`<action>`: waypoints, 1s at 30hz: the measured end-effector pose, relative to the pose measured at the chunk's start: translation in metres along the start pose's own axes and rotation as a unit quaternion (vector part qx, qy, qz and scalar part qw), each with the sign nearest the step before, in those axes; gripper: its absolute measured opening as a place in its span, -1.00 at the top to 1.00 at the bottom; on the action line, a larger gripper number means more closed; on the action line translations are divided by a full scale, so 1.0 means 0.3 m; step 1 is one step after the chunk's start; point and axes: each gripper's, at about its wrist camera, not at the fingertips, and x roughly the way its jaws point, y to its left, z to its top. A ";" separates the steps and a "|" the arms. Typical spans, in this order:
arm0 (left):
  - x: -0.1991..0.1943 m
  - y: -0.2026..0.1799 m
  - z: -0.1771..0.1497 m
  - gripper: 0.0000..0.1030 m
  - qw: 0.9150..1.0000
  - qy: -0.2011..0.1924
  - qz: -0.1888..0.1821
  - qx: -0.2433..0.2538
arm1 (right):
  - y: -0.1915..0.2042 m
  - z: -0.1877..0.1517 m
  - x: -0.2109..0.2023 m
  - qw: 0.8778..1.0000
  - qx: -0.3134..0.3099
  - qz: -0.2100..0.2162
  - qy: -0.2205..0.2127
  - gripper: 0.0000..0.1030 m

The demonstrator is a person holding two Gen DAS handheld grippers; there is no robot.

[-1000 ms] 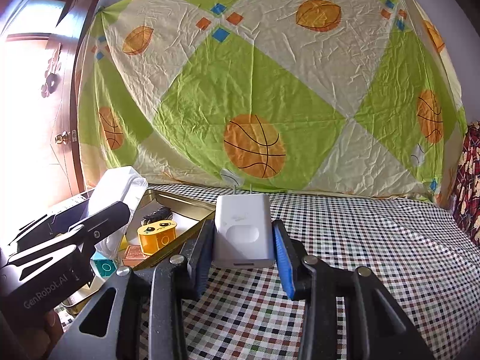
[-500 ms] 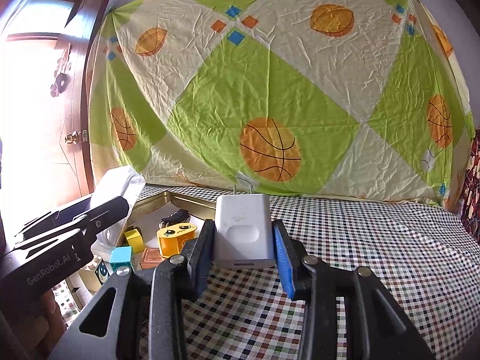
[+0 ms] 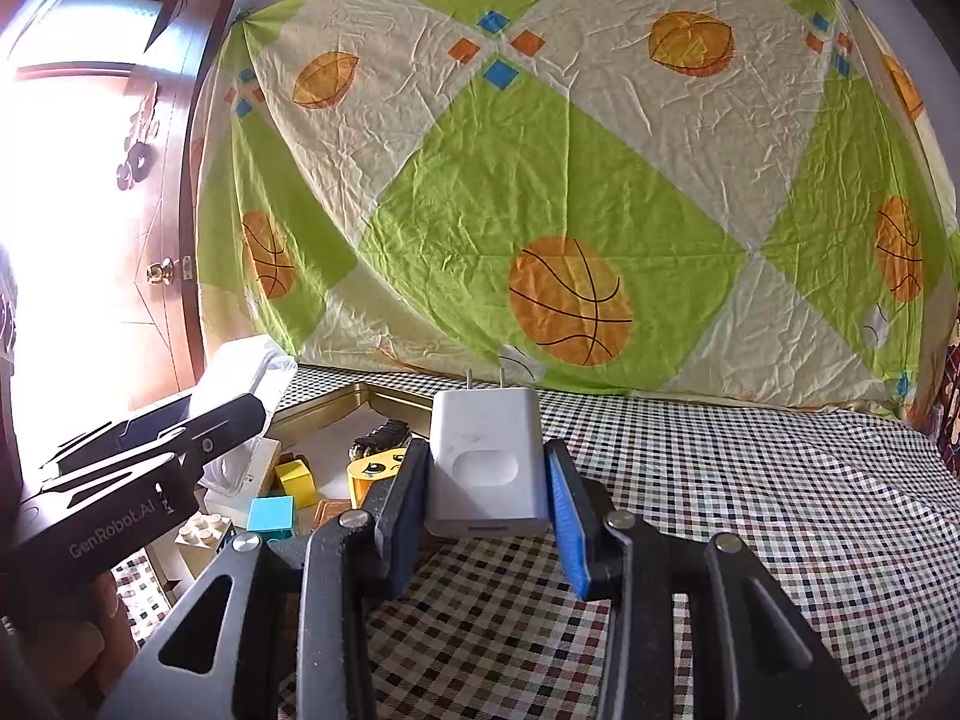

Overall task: Organize rigid objects
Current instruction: 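Lower and release clear box into tin from left tool while right tool releases adapter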

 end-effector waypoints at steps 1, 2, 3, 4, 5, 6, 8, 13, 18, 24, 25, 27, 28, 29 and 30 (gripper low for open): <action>-0.001 0.003 0.000 0.00 1.000 0.000 0.000 0.000 | 0.005 0.000 0.000 1.000 0.000 0.002 0.000 0.21; -0.002 0.007 0.001 0.00 1.000 0.001 0.001 0.001 | 0.010 -0.001 0.002 1.000 -0.001 0.004 0.001 0.21; -0.004 0.011 0.000 0.00 1.000 0.000 0.003 0.001 | 0.016 0.000 0.005 1.000 -0.003 0.006 0.002 0.21; -0.004 0.015 0.002 0.00 1.000 0.001 0.003 0.001 | 0.022 0.000 0.007 1.000 -0.005 0.008 0.003 0.21; -0.006 0.020 0.003 0.00 1.000 0.001 0.004 0.000 | 0.027 0.001 0.008 1.000 -0.006 0.010 0.002 0.21; -0.007 0.025 0.004 0.00 1.000 0.001 0.004 -0.001 | 0.033 0.002 0.009 1.000 -0.007 0.011 0.002 0.21; -0.010 0.035 0.006 0.00 1.000 -0.001 0.007 -0.001 | 0.045 0.002 0.013 1.000 -0.011 0.014 0.003 0.21; -0.011 0.076 0.018 0.00 1.000 -0.002 0.016 -0.007 | 0.079 0.006 0.031 1.000 -0.020 0.023 0.008 0.21; -0.001 0.122 0.029 0.00 1.000 0.006 0.028 -0.009 | 0.119 0.011 0.052 0.999 -0.031 0.034 0.012 0.21; 0.033 0.176 0.039 0.00 0.998 0.031 0.047 -0.007 | 0.163 0.048 0.088 0.997 -0.035 0.061 0.025 0.21; 0.042 0.184 0.040 0.00 0.998 0.036 0.049 -0.007 | 0.169 0.054 0.097 0.997 -0.035 0.067 0.028 0.21; 0.060 0.196 0.044 0.00 0.997 0.048 0.052 -0.005 | 0.187 0.069 0.123 0.996 -0.038 0.078 0.038 0.21; 0.072 0.202 0.048 0.00 0.997 0.056 0.052 -0.004 | 0.196 0.076 0.140 0.995 -0.040 0.083 0.044 0.21; 0.082 0.208 0.052 0.00 0.997 0.063 0.051 -0.004 | 0.206 0.081 0.157 0.994 -0.042 0.087 0.049 0.21; 0.092 0.213 0.055 0.00 0.996 0.070 0.052 -0.003 | 0.214 0.086 0.176 0.993 -0.043 0.091 0.055 0.21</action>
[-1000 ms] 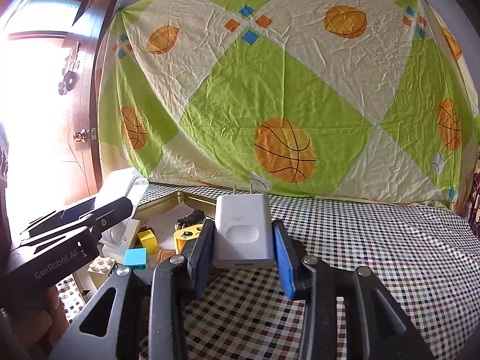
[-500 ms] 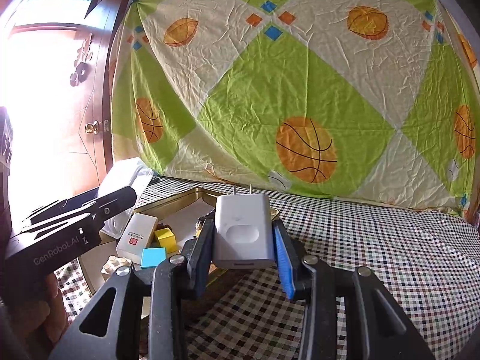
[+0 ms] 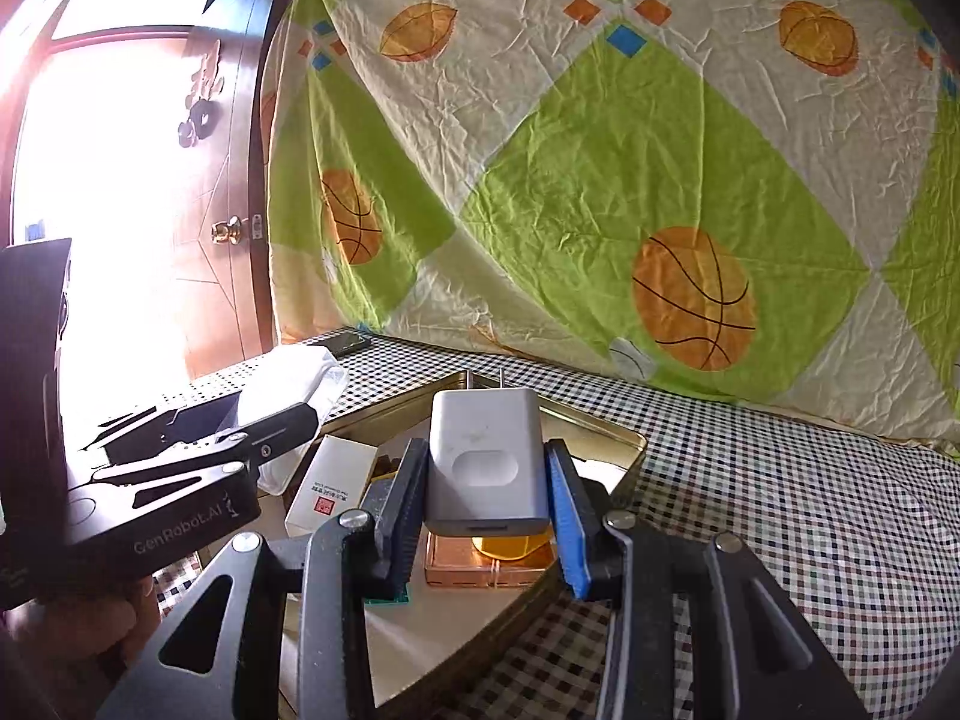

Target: Organize rigid objects

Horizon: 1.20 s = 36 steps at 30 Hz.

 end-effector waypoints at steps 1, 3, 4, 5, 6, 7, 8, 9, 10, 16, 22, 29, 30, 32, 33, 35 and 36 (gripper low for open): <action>0.007 0.002 0.005 0.00 1.000 0.004 0.001 0.001 | 0.003 0.007 0.022 1.000 0.001 0.005 0.008 0.21; 0.023 0.002 0.016 0.00 1.000 0.011 0.006 0.009 | 0.005 0.015 0.066 1.000 0.007 0.013 0.023 0.21; 0.031 0.001 0.020 0.00 1.000 0.015 0.007 0.013 | 0.004 0.018 0.089 0.999 0.010 0.016 0.032 0.21; 0.041 -0.002 0.023 0.00 1.000 0.020 0.008 0.018 | 0.004 0.019 0.112 0.999 0.011 0.017 0.041 0.21; 0.051 -0.002 0.025 0.00 0.999 0.025 0.010 0.022 | 0.003 0.020 0.132 0.999 0.013 0.017 0.049 0.21; 0.060 -0.002 0.026 0.00 0.999 0.031 0.012 0.025 | 0.001 0.020 0.149 0.998 0.015 0.017 0.055 0.21; 0.066 -0.001 0.026 0.00 0.999 0.035 0.012 0.026 | -0.002 0.020 0.167 0.998 0.017 0.018 0.062 0.21; 0.073 -0.001 0.026 0.00 0.999 0.040 0.012 0.029 | -0.003 0.021 0.182 0.997 0.019 0.019 0.069 0.21; 0.078 -0.001 0.026 0.00 0.999 0.044 0.012 0.030 | -0.004 0.022 0.196 0.997 0.020 0.019 0.074 0.21; 0.103 -0.009 0.021 0.01 0.997 0.055 0.011 0.047 | -0.007 0.018 0.239 0.996 0.020 0.022 0.090 0.20; 0.100 -0.007 0.022 -0.02 0.997 0.054 0.014 0.049 | -0.027 0.019 0.224 0.996 0.027 0.015 0.079 -0.03; 0.055 -0.014 0.013 -0.55 0.998 0.040 0.010 0.045 | -0.064 0.000 0.151 0.996 0.054 0.004 0.069 -0.21; 0.046 -0.016 0.011 -0.68 0.998 0.038 0.012 0.044 | -0.067 -0.002 0.140 0.996 0.056 0.001 0.067 -0.21; 0.025 -0.021 0.009 -0.84 0.998 0.030 0.013 0.044 | -0.073 -0.006 0.111 0.996 0.057 -0.003 0.062 -0.22; 0.015 -0.023 0.010 -0.93 0.999 0.027 0.015 0.043 | -0.074 -0.006 0.097 0.997 0.056 -0.007 0.058 -0.23; -0.005 -0.029 0.012 -0.99 0.999 0.020 0.020 0.043 | -0.074 -0.004 0.067 0.997 0.052 -0.015 0.050 -0.27; -0.013 -0.033 0.014 -0.99 0.999 0.018 0.020 0.045 | -0.072 -0.002 0.052 0.998 0.050 -0.017 0.045 -0.28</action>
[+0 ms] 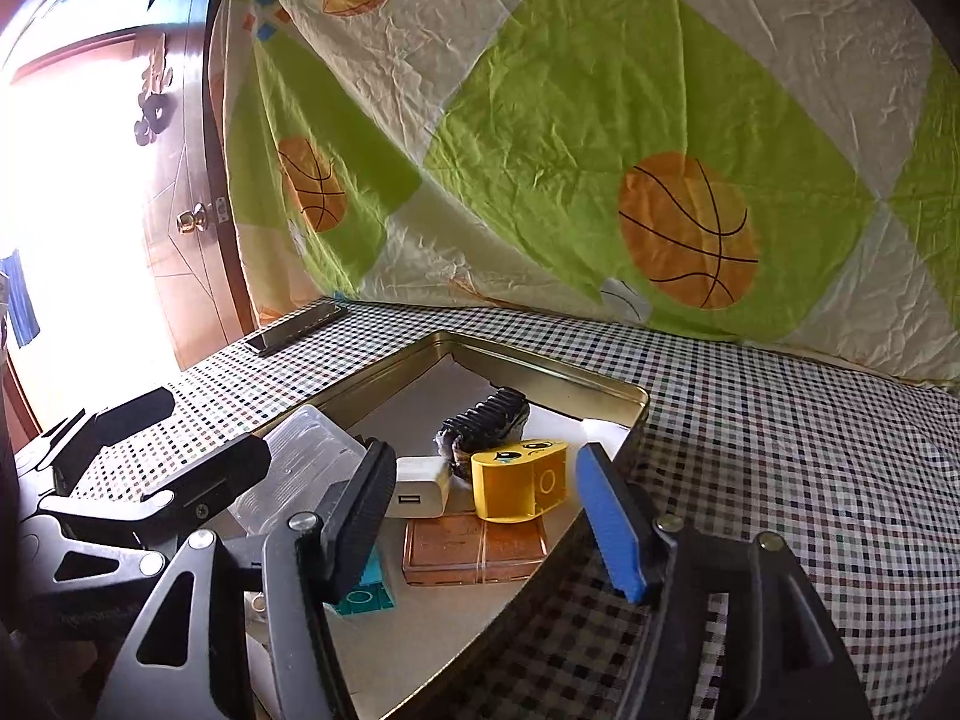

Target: Organize rigid objects

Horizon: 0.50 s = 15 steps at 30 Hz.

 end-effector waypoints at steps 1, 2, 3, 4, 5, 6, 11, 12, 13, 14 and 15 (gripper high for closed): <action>-0.009 -0.003 0.002 -0.99 1.000 -0.002 0.000 0.001 | 0.002 0.001 -0.017 1.000 -0.002 -0.003 -0.005 -0.28; -0.019 -0.006 0.004 -0.99 1.000 -0.003 0.003 0.003 | 0.004 0.003 -0.033 1.000 -0.004 -0.005 -0.010 -0.28; -0.027 -0.007 0.007 -0.99 1.000 -0.005 0.004 0.004 | 0.007 0.004 -0.050 1.000 -0.006 -0.007 -0.015 -0.28; -0.036 -0.007 0.010 -0.99 1.000 -0.005 0.005 0.005 | 0.010 0.004 -0.067 1.000 -0.007 -0.008 -0.020 -0.29; -0.044 -0.007 0.013 -0.99 1.000 -0.006 0.006 0.006 | 0.011 0.005 -0.081 1.000 -0.008 -0.007 -0.024 -0.30; -0.053 -0.005 0.016 -0.99 1.000 -0.006 0.006 0.006 | 0.014 0.007 -0.096 1.000 -0.008 -0.008 -0.029 -0.30; -0.094 0.019 0.027 -0.99 0.999 -0.015 0.030 0.002 | 0.046 0.013 -0.154 0.999 -0.024 -0.005 -0.048 -0.48; -0.101 0.026 0.029 -0.99 0.999 -0.017 0.033 -0.001 | 0.053 0.015 -0.163 0.998 -0.027 -0.005 -0.051 -0.48; -0.106 0.035 0.031 -0.99 0.999 -0.017 0.037 -0.003 | 0.061 0.018 -0.171 0.998 -0.031 -0.005 -0.054 -0.48; -0.111 0.045 0.031 -0.99 0.999 -0.016 0.038 -0.007 | 0.067 0.019 -0.178 0.998 -0.033 -0.004 -0.057 -0.48; -0.113 0.056 0.033 -0.99 0.999 -0.015 0.039 -0.011 | 0.072 0.021 -0.183 0.998 -0.036 -0.004 -0.059 -0.48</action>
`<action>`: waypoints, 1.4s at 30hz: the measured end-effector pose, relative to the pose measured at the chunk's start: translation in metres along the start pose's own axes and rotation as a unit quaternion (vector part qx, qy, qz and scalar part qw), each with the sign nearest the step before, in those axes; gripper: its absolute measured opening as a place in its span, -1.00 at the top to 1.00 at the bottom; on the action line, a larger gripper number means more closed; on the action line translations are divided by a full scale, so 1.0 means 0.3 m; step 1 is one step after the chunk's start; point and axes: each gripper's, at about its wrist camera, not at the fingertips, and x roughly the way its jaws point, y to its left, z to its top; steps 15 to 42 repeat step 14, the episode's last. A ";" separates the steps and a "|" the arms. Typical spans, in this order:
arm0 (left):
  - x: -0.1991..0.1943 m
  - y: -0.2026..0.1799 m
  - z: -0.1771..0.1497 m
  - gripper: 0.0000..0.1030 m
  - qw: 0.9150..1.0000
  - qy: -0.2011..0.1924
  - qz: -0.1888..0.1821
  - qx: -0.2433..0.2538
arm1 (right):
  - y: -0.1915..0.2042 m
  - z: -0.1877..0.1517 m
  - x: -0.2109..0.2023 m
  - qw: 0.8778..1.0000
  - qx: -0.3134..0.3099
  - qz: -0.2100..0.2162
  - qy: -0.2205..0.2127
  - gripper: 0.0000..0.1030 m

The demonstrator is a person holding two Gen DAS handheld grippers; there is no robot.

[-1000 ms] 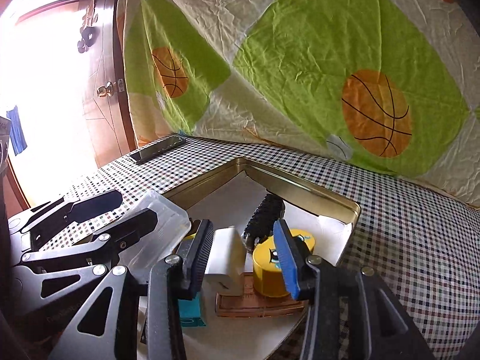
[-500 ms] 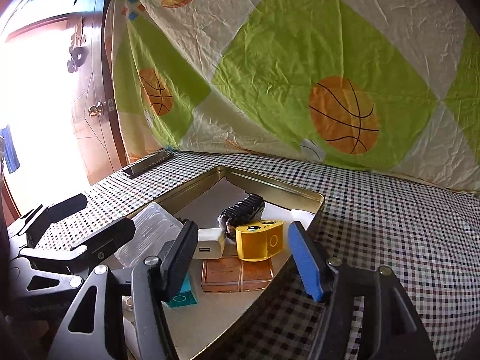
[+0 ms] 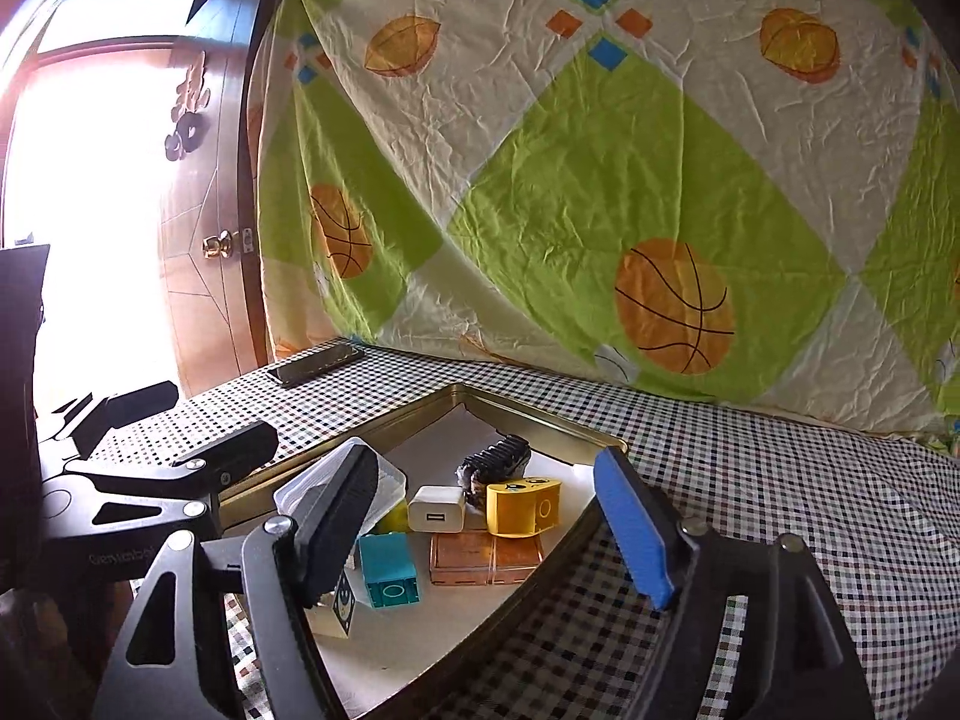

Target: Organize rigid objects

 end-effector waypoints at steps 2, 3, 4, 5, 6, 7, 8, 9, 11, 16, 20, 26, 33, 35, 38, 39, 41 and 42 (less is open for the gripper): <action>0.001 0.019 0.003 -0.99 1.000 0.003 0.002 -0.010 | 0.009 0.003 -0.005 1.000 -0.003 0.001 -0.002 -0.48; 0.001 0.027 0.002 -0.99 1.000 0.004 0.001 -0.013 | 0.013 0.004 -0.007 1.000 -0.004 0.002 -0.003 -0.48; 0.003 0.033 0.003 -0.99 1.000 0.005 0.003 -0.014 | 0.016 0.004 -0.008 1.000 -0.005 0.003 -0.003 -0.48; 0.004 0.038 0.002 -0.99 1.000 0.003 0.007 -0.015 | 0.020 0.003 -0.009 1.000 -0.007 0.003 -0.003 -0.48; 0.003 0.040 0.001 -0.99 1.000 0.000 0.011 -0.014 | 0.023 0.002 -0.010 1.000 -0.008 0.003 -0.003 -0.48; 0.001 0.043 0.000 -0.99 1.000 -0.002 0.014 -0.012 | 0.027 0.002 -0.010 1.000 -0.009 0.003 -0.003 -0.49; 0.000 0.043 -0.001 -0.99 1.000 -0.004 0.016 -0.010 | 0.028 0.001 -0.011 1.000 -0.010 0.004 -0.002 -0.49; -0.002 0.043 -0.001 -0.99 1.000 -0.006 0.017 -0.008 | 0.030 0.000 -0.010 1.000 -0.011 0.004 -0.002 -0.49; -0.005 0.040 -0.002 -0.99 1.000 -0.008 0.018 -0.003 | 0.035 -0.002 -0.012 1.000 -0.013 0.003 -0.001 -0.49; -0.011 0.033 -0.001 -0.99 1.000 -0.011 0.016 0.001 | 0.034 -0.004 -0.014 1.000 -0.015 0.003 -0.001 -0.49; -0.011 0.033 -0.001 -0.99 1.000 -0.011 0.016 0.001 | 0.034 -0.004 -0.014 1.000 -0.015 0.003 -0.001 -0.49; -0.011 0.033 -0.001 -0.99 1.000 -0.011 0.016 0.001 | 0.034 -0.004 -0.014 1.000 -0.015 0.003 -0.001 -0.49; -0.011 0.033 -0.001 -0.99 1.000 -0.011 0.016 0.001 | 0.034 -0.004 -0.014 1.000 -0.015 0.003 -0.001 -0.49; -0.011 0.033 -0.001 -0.99 1.000 -0.011 0.016 0.001 | 0.034 -0.004 -0.014 1.000 -0.015 0.003 -0.001 -0.49; -0.011 0.033 -0.001 -0.99 1.000 -0.011 0.016 0.001 | 0.034 -0.004 -0.014 1.000 -0.015 0.003 -0.001 -0.49; -0.011 0.033 -0.001 -0.99 1.000 -0.011 0.016 0.001 | 0.034 -0.004 -0.014 1.000 -0.015 0.003 -0.001 -0.49; -0.011 0.033 -0.001 -0.99 1.000 -0.011 0.016 0.001 | 0.034 -0.004 -0.014 1.000 -0.015 0.003 -0.001 -0.49; -0.011 0.033 -0.001 -0.99 1.000 -0.011 0.016 0.001 | 0.034 -0.004 -0.014 1.000 -0.015 0.003 -0.001 -0.49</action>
